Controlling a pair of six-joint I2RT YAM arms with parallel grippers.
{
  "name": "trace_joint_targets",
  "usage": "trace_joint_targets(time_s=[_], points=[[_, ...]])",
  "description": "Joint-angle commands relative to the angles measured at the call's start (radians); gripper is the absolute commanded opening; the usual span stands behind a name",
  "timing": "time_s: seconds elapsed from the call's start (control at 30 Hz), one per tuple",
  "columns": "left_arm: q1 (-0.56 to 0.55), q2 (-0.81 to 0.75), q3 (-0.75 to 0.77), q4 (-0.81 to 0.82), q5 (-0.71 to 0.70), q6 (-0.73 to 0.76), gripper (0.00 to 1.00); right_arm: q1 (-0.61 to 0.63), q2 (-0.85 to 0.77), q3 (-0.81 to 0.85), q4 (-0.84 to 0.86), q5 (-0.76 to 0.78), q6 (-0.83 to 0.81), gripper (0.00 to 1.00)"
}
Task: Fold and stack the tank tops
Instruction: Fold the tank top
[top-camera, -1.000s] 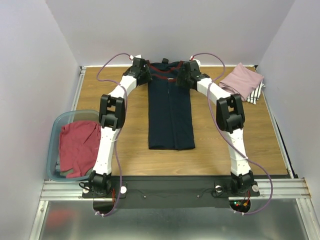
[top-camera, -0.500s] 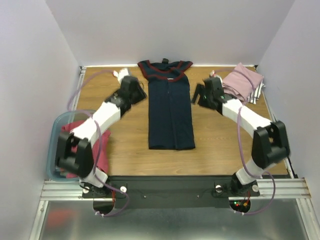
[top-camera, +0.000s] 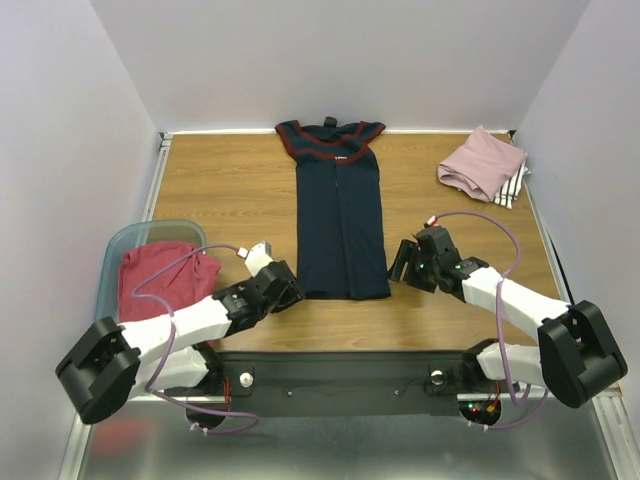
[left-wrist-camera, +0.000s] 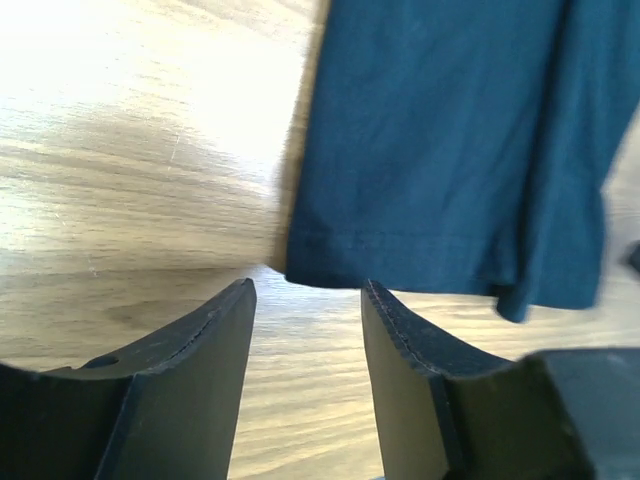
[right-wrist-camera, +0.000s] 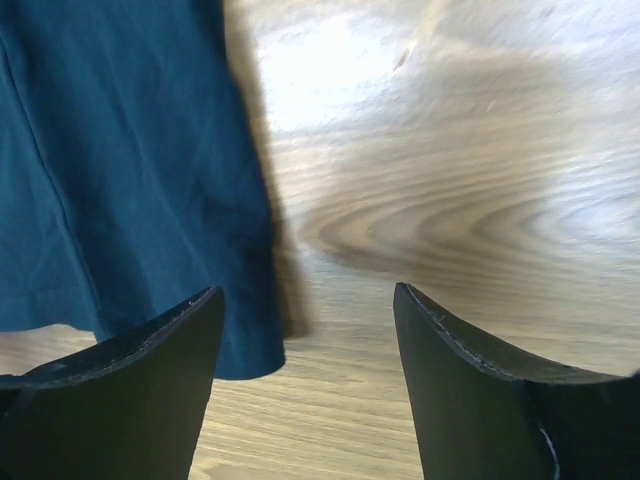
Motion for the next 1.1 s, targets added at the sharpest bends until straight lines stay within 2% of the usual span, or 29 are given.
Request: trace_joint_targets(time_s=[0.0,0.17,0.37,0.67,1.07], points=[[-0.006,-0.114,-0.057,0.138,-0.043,-0.053,0.59,0.044,-0.011,-0.040,0.097,-0.044,0.074,0.73],[-0.006,-0.130,-0.077,0.177,-0.043,-0.043,0.59,0.067,-0.010,-0.086,0.141,-0.058,0.126,0.68],[-0.006,-0.049,-0.097,0.189,-0.022,-0.065,0.58,0.098,0.005,-0.107,0.157,-0.051,0.157,0.64],[-0.006,-0.006,-0.123,0.191,-0.037,-0.106,0.57,0.166,0.027,-0.141,0.164,-0.033,0.197,0.57],[-0.006,0.064,-0.125,0.203,-0.049,-0.128,0.53,0.210,0.070,-0.172,0.186,0.031,0.217,0.53]])
